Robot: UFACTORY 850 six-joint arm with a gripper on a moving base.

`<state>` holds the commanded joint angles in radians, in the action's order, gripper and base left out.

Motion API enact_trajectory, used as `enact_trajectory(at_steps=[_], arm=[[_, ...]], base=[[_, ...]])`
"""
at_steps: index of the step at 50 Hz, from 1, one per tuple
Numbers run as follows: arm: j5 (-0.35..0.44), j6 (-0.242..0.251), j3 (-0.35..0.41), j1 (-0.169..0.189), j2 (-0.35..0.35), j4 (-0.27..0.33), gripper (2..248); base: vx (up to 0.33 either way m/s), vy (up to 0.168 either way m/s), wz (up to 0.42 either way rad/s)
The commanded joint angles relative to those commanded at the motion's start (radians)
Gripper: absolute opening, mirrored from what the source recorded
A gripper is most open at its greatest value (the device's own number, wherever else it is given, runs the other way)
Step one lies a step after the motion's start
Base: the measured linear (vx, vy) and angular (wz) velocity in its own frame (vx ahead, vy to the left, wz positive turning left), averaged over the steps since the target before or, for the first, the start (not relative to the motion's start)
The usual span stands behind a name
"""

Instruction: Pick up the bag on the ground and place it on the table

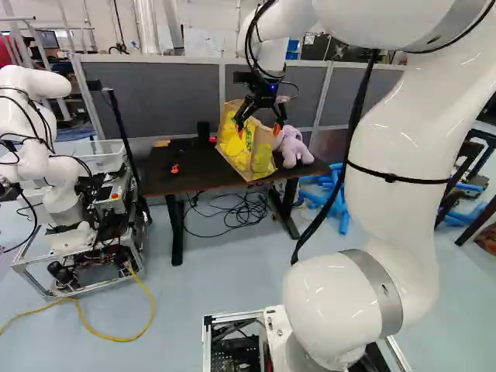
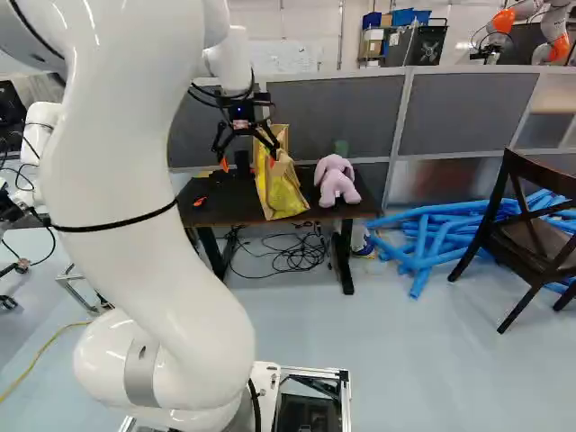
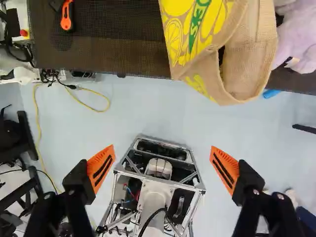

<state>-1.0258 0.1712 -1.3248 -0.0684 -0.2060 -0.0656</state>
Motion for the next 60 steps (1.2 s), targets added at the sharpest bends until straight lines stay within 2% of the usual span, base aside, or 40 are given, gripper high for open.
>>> enact_trajectory(at_steps=[31,60], arm=[[0.263,-0.024,0.171,0.009,0.067,0.009,247],[0.608,-0.055,0.396,0.022,0.155,0.021,247]], base=[[0.000,0.000,0.000],[0.000,0.000,0.000]])
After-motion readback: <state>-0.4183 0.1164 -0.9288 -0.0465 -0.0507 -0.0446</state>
